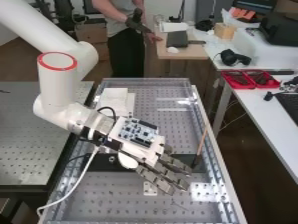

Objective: Grab the pcb board and place it in the clear container

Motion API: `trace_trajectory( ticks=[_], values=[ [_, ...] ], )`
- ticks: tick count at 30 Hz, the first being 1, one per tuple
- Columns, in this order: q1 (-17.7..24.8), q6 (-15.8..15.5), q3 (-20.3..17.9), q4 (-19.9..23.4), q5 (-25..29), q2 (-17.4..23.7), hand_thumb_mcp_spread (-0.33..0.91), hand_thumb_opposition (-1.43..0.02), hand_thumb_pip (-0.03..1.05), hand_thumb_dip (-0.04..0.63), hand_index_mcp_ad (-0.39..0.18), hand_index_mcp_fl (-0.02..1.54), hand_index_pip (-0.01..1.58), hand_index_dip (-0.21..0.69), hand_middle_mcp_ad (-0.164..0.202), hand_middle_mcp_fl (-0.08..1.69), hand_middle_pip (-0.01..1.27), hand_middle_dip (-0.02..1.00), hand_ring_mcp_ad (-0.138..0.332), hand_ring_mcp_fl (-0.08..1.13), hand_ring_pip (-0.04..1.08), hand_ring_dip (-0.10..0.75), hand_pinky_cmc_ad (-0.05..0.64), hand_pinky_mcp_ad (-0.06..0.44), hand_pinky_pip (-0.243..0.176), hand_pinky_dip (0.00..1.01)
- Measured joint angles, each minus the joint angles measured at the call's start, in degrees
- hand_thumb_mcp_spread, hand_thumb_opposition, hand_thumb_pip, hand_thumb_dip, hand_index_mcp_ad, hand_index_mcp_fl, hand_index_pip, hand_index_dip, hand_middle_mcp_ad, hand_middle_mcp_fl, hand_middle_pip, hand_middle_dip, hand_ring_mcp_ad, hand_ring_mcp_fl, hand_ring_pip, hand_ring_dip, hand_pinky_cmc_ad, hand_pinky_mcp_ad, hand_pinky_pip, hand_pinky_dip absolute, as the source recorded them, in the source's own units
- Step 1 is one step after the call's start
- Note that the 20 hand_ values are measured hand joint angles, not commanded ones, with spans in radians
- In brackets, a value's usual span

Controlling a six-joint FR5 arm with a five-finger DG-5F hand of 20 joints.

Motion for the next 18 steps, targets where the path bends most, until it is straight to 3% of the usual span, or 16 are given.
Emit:
trace_trajectory(
  ticks=[9, 18],
  values=[
    [0.0, -0.1, 0.2, -0.4, -0.3, -0.3, 0.72, -0.84, 0.41, 0.29, -0.255, 0.31, 1.33, 0.374, -0.019, 0.05, 0.14, 0.16, 0.131, 0.0, 0.1, 0.028, 0.278, 0.15, -0.075, 0.2],
    [-0.1, 0.0, 0.2, -0.3, -0.3, -0.4, 0.72, -0.84, 0.41, 0.279, -0.286, 0.4, 1.39, 0.367, -0.019, 0.05, 0.14, 0.16, 0.131, 0.0, 0.1, 0.028, 0.278, 0.15, -0.075, 0.2]
  ],
)
